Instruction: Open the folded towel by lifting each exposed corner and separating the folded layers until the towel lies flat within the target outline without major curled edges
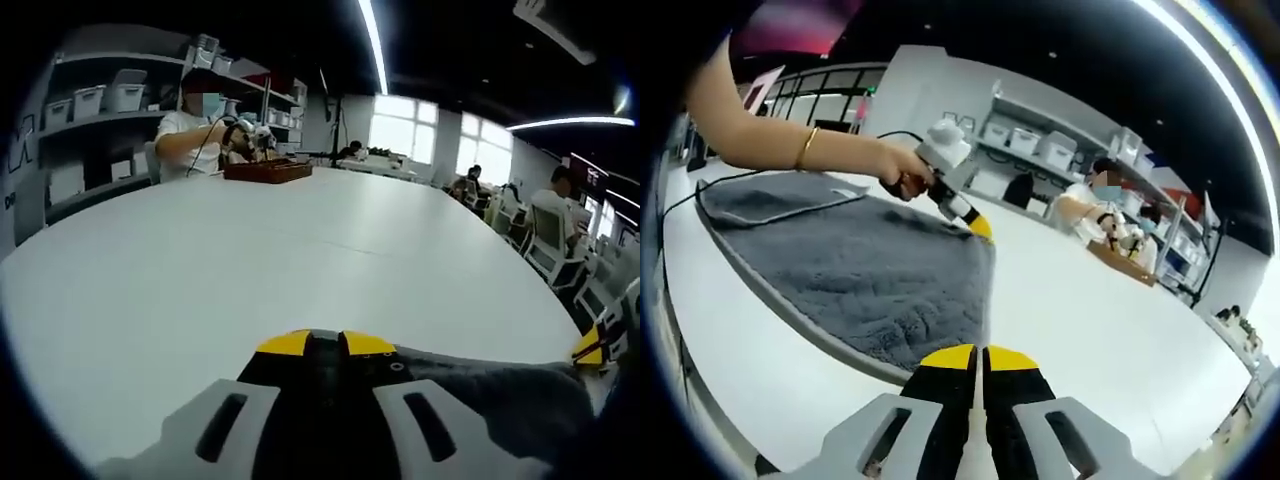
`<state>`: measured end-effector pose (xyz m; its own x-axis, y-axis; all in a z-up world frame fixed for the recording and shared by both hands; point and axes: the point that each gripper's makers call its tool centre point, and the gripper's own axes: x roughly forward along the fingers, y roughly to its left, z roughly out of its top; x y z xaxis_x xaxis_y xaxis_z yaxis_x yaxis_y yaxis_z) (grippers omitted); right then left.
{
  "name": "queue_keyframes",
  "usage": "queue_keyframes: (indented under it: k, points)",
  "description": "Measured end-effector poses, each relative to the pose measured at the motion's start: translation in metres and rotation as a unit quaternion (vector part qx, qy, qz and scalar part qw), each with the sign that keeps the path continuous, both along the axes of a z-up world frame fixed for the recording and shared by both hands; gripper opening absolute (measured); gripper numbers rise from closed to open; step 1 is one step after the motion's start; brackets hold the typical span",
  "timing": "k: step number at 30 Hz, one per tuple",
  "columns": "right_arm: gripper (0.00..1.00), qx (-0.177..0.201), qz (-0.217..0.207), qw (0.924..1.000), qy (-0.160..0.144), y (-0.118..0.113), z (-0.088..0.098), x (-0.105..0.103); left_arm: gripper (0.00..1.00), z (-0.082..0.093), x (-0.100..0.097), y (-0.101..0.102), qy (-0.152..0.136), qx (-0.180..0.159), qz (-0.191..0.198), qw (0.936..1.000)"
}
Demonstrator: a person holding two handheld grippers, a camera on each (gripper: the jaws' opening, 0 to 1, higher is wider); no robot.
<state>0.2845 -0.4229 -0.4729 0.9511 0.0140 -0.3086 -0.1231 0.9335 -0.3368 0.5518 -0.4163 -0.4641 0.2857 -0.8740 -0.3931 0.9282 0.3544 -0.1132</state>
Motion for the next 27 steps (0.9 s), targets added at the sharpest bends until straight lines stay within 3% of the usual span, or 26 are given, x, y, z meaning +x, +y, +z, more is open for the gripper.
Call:
queue_keyframes:
  k: [10,12,27]
  points:
    - [0.00,-0.002,0.011,0.9999,-0.008,0.013,0.008,0.000,0.09,0.005,0.001,0.023,-0.008,0.007,0.007,0.9999]
    - [0.00,-0.002,0.016,0.9998,-0.009,0.018,0.010,0.001,0.09,0.008,-0.010,0.030,-0.007,0.003,0.014,0.9999]
    - [0.00,-0.014,0.051,0.9985,-0.016,0.051,0.022,0.006,0.10,0.018,-0.026,0.080,-0.018,0.000,0.031,0.9994]
